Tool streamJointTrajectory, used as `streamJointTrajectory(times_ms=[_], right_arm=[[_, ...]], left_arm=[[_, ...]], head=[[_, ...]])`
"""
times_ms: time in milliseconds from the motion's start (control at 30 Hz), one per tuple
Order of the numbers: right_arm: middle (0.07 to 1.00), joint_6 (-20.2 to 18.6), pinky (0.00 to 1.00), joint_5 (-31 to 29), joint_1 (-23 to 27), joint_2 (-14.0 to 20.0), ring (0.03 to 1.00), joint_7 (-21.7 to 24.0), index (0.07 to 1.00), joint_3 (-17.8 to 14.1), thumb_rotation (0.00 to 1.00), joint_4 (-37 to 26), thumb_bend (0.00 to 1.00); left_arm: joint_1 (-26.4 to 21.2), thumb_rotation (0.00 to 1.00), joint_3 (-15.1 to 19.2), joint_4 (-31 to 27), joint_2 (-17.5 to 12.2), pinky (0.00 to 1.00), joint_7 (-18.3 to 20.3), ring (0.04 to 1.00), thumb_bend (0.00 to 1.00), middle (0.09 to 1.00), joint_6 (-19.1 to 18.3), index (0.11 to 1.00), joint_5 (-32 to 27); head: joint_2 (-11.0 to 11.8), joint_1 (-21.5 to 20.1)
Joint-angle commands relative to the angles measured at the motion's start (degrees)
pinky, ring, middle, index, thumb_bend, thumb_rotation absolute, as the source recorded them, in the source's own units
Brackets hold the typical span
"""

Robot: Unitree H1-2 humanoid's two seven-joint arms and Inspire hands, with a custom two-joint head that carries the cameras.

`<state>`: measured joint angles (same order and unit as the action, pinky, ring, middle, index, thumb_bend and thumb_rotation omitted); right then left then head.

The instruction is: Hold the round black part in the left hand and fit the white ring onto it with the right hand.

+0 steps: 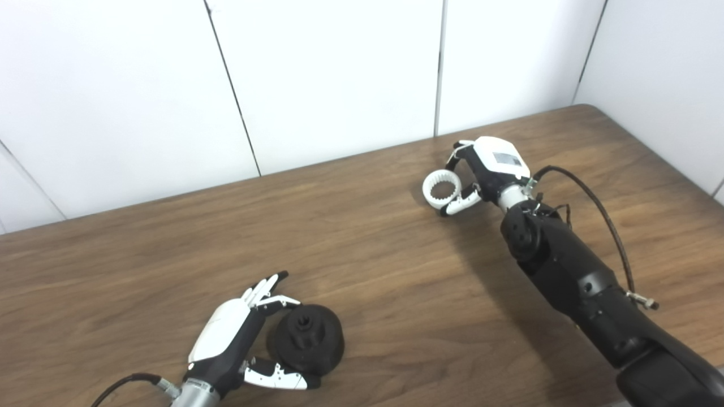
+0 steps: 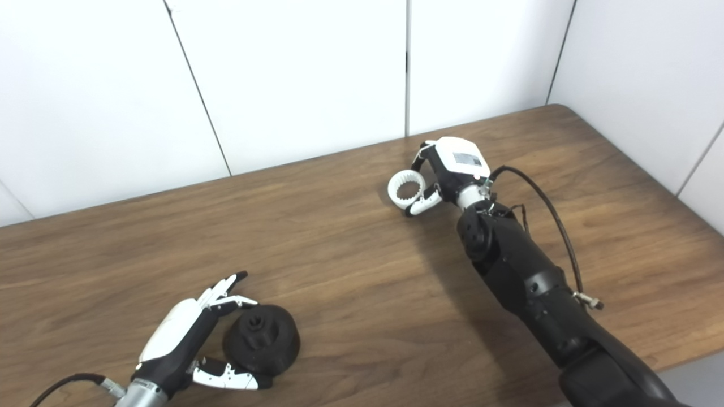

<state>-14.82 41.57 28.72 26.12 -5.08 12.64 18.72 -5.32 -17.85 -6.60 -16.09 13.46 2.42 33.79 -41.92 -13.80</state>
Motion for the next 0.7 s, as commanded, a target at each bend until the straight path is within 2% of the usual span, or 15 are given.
streamJointTrajectory(times_ms=[0, 133, 200, 333, 667], right_arm=[[0.864, 0.78, 0.83, 0.1, 0.95, 0.5, 0.845, -1.39, 0.49, -1.12, 0.16, -3.92, 0.52], [0.865, 0.38, 0.81, 0.11, 0.25, 0.6, 0.839, -1.4, 0.491, -2.49, 0.15, -8.94, 0.52], [0.879, -0.03, 0.87, -0.08, 0.04, 0.66, 0.86, -0.89, 0.493, -3.21, 0.15, -11.22, 0.52], [0.898, -0.8, 0.91, 0.35, -0.14, 0.97, 0.892, 0.42, 0.494, -4.83, 0.15, -16.98, 0.52], [0.883, -0.67, 0.95, 0.91, -0.51, 1.54, 0.884, 2.25, 0.493, -7.17, 0.16, -24.33, 0.52]], left_arm=[[-1.52, 0.35, 0.5, -1.7, -0.26, 1.0, -0.32, 1.0, 0.94, 1.0, -0.2, 0.612, 0.55], [-1.42, 0.34, 0.55, -1.69, -0.12, 1.0, -0.35, 1.0, 0.95, 1.0, -0.24, 0.611, 0.39], [-1.42, 0.34, 0.51, -1.56, -0.13, 1.0, -0.46, 1.0, 0.94, 1.0, -0.01, 0.61, 0.4], [-1.39, 0.35, 0.42, -1.33, -0.13, 1.0, -0.67, 1.0, 0.94, 1.0, 0.19, 0.61, 0.63], [-1.41, 0.35, 0.43, -1.08, 0.01, 1.0, -0.7, 1.0, 0.95, 1.0, 0.18, 0.612, 0.54]], head=[[-0.08, 0.05], [-0.22, 0.02], [-0.21, 0.06], [-0.29, 0.11], [-0.52, 0.32]])
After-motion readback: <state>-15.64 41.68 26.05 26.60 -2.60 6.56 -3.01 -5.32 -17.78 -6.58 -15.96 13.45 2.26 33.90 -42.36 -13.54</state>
